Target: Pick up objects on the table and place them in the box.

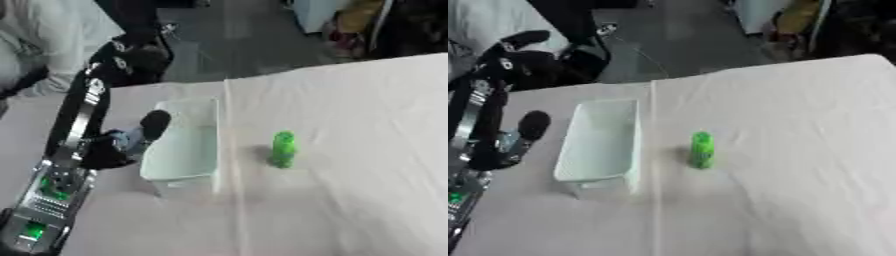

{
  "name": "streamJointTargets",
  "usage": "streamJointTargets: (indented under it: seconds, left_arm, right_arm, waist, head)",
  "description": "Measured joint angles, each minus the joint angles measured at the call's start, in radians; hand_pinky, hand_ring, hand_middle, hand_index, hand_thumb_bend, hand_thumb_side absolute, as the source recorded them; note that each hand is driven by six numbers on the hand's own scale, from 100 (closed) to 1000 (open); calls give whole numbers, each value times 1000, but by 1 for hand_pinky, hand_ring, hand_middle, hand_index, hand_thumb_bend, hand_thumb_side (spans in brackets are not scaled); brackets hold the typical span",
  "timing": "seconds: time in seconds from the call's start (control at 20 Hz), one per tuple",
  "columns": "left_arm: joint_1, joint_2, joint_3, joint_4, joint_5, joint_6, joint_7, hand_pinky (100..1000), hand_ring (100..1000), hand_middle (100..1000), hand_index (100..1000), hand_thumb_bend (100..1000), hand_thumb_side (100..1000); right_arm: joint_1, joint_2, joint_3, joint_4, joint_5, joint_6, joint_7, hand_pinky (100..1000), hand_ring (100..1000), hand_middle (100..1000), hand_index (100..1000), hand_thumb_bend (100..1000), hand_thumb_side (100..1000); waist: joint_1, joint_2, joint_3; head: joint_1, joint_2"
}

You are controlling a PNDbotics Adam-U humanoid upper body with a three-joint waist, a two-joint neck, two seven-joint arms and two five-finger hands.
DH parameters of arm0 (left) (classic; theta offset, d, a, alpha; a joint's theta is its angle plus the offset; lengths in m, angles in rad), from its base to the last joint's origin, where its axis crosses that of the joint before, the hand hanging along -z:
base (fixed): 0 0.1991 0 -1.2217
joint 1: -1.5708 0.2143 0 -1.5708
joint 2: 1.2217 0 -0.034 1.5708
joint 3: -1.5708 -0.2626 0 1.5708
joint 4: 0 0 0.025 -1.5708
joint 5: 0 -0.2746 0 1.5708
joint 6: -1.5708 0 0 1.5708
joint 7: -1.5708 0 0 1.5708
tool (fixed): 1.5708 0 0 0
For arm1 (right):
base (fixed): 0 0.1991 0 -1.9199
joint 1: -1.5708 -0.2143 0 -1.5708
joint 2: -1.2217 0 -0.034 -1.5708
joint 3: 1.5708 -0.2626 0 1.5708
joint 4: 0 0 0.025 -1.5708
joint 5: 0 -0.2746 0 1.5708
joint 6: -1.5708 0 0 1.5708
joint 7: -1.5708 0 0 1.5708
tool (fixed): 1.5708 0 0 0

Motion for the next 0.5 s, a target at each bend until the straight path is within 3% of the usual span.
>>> streamJointTargets:
  seconds: [0.15,0.3,0.45,0.5]
  left_arm:
    - [0,0,0,0,0,0,-1,605,634,874,805,764,772]
    - [1,0,-4,0,0,1,-3,604,634,874,805,766,772]
    - [1,0,-6,0,0,1,-7,604,634,875,804,768,771]
    - [1,0,-7,0,0,0,-9,604,633,876,804,771,770]
  right_arm:
    - [-26,-3,35,0,58,76,-77,815,768,820,929,100,551]
    - [-66,6,70,0,107,155,-141,850,803,845,955,100,547]
    - [-103,32,111,0,148,228,-171,857,813,814,979,100,548]
    - [-111,43,124,0,157,249,-175,859,815,805,985,100,478]
  waist:
    - [0,0,4]
    - [0,0,6]
    - [1,0,9]
    - [2,0,9]
  head:
    - [-6,11]
    - [-20,18]
    - [-29,19]
    - [-35,19]
